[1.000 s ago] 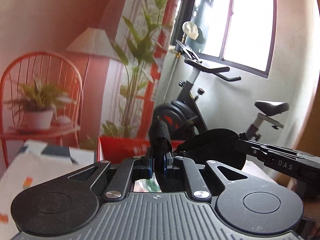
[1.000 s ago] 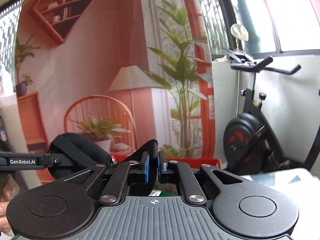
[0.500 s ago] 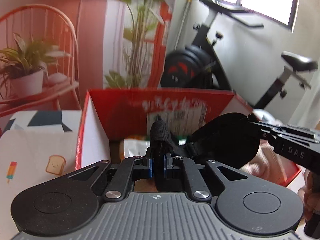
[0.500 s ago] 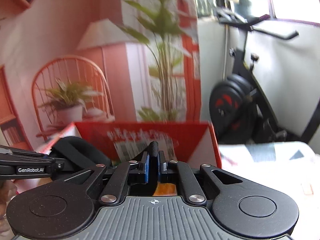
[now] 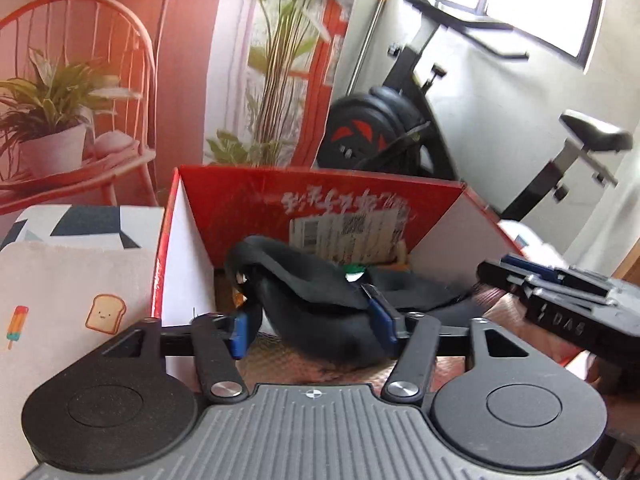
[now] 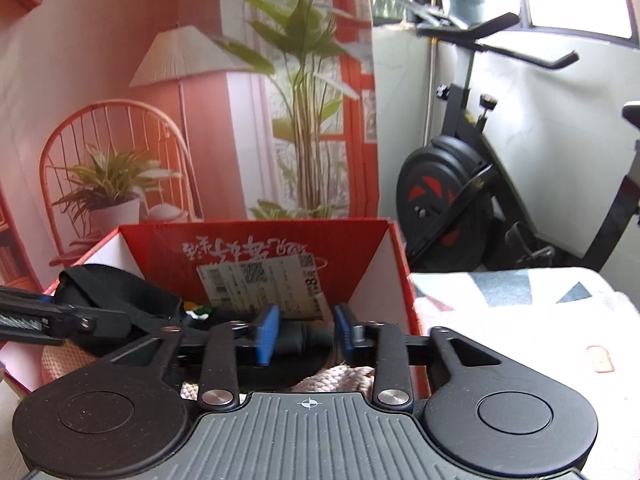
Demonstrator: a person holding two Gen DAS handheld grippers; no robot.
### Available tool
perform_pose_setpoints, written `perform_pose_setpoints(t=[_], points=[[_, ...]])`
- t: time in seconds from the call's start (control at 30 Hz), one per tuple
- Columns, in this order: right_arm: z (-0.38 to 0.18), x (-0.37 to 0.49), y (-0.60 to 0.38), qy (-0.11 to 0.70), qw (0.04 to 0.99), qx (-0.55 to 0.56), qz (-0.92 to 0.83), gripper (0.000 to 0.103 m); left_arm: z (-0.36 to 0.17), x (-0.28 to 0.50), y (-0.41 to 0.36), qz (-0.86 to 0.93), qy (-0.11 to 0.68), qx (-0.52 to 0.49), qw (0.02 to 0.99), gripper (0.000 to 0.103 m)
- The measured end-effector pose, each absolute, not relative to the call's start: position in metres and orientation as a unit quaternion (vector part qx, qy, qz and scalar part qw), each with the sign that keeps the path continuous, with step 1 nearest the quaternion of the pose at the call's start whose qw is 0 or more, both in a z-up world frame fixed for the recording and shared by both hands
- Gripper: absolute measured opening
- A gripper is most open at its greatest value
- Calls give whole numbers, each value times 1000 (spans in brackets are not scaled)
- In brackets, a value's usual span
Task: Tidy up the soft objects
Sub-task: 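Lower the eye mask into the box and open the left gripper, then move the left gripper down to the clear bag holding a black item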
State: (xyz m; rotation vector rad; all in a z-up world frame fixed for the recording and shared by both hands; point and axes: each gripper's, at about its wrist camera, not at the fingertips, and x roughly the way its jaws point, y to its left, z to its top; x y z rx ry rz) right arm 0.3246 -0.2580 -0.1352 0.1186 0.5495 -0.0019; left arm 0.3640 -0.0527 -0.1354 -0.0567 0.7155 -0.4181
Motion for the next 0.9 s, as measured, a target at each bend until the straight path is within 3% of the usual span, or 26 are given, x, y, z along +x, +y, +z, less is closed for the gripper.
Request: perform_pose_setpoints(t=[0.1, 0.23, 0.33, 0.6, 0.9], points=[[-130, 312, -259, 258, 964, 61, -1, 54, -125, 351, -52, -203, 333, -19, 921, 68], [-122, 291, -261, 240, 968, 72, 2, 82, -114, 329, -48, -198, 312, -16, 929, 87], [-115, 269, -262, 228, 971, 77, 12, 99, -110, 311, -45, -195, 304, -12, 933, 92], [-121, 207, -261, 257, 962, 96, 12, 102, -123, 256, -30, -200, 325, -12, 924, 97], [-173, 144, -253, 342, 929, 140, 12, 102, -174, 211, -9, -182, 411, -20, 893, 97]])
